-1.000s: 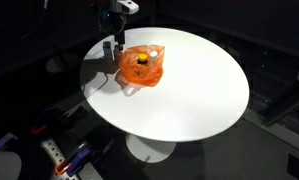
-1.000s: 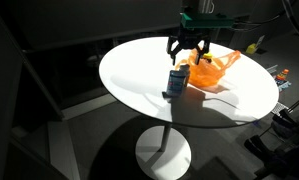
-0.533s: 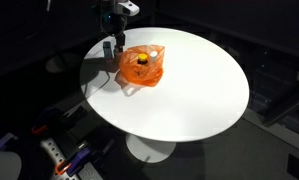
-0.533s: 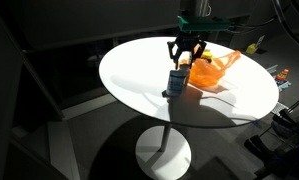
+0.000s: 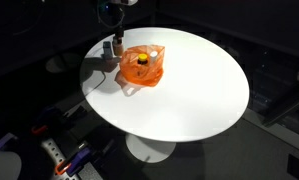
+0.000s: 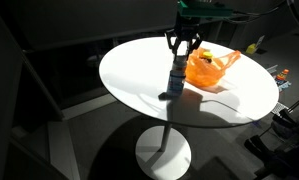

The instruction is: Pick up the white medicine bottle from the table and put it in the orange plastic bag

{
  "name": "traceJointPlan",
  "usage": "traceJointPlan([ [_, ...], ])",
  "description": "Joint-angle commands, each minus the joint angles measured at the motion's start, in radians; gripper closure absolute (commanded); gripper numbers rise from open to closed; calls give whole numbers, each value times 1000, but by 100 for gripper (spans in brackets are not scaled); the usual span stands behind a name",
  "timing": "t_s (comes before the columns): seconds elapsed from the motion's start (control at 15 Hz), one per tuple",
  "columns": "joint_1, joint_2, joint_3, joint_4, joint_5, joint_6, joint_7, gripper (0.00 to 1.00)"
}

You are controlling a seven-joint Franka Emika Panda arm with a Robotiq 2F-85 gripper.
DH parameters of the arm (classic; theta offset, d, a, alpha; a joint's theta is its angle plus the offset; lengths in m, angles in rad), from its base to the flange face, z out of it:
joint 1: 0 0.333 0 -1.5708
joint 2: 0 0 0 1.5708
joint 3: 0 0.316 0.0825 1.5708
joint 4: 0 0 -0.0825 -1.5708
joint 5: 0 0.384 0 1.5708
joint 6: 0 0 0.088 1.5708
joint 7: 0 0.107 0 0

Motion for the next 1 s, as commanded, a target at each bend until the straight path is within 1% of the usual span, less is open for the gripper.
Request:
traceJointPlan([
  [0.0, 1, -105, -15, -61, 3, -16, 10, 81],
  [0.27, -14, -194, -26, -123, 2, -17, 12, 81],
  [0.6, -48, -316, -27, -229, 9, -15, 8, 81],
  [0.93, -95, -380, -34, -292, 8, -7, 12, 81],
])
